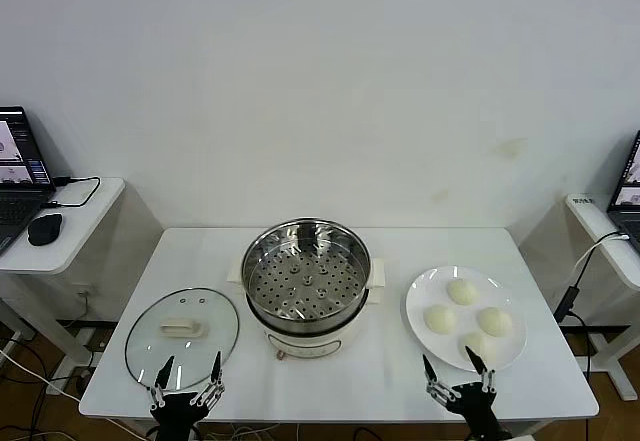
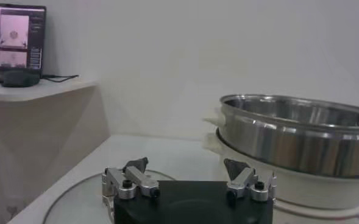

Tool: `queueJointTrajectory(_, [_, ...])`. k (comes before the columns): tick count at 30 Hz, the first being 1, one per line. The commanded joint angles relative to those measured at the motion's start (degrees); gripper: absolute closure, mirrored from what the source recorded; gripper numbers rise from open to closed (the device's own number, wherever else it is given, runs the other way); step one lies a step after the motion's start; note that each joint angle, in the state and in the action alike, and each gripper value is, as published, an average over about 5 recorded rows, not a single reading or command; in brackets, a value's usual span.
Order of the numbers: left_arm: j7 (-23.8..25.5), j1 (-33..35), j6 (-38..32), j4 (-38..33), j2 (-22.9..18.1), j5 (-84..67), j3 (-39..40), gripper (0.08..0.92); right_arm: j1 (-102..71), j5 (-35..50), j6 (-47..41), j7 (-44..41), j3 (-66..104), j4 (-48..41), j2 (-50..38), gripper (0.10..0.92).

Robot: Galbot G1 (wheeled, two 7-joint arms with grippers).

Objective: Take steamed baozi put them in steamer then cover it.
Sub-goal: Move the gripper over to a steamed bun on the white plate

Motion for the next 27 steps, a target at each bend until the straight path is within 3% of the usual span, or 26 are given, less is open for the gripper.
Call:
queueJointTrajectory(1, [0.7, -0.1, 3.1, -0.7, 0.6, 1.9, -0.9, 0.177, 2.4, -7.6, -0.4, 1.1, 1.6, 0.7, -1.3, 0.202])
queueJointTrajectory(6, [1.4, -0.7, 10.8, -3.2, 2.2, 5.7, -0.8, 0.177, 9.8, -19.9, -4.5, 0.4, 5.0, -0.5, -8.1, 0.203])
queueJointTrajectory(14, [1.5, -4.1, 13.2, -2.9, 2.6, 8.6, -1.5, 0.177, 25.0, -33.0, -8.0, -10.0, 3.9, -8.9, -25.8, 0.203])
queueJointTrajectory(21, [1.3, -4.9, 12.9, -1.7, 2.7, 10.0, -1.8, 0.177, 39.0, -33.5, -10.4, -24.3, -5.1, -18.3, -39.6, 0.202])
queueJointTrajectory(27, [1.0, -6.1, 11.8, -1.0, 3.1, 12.0, -2.6, 0.177, 55.5, -25.5, -11.0, -37.6, -21.9, -25.6, -47.8, 0.203])
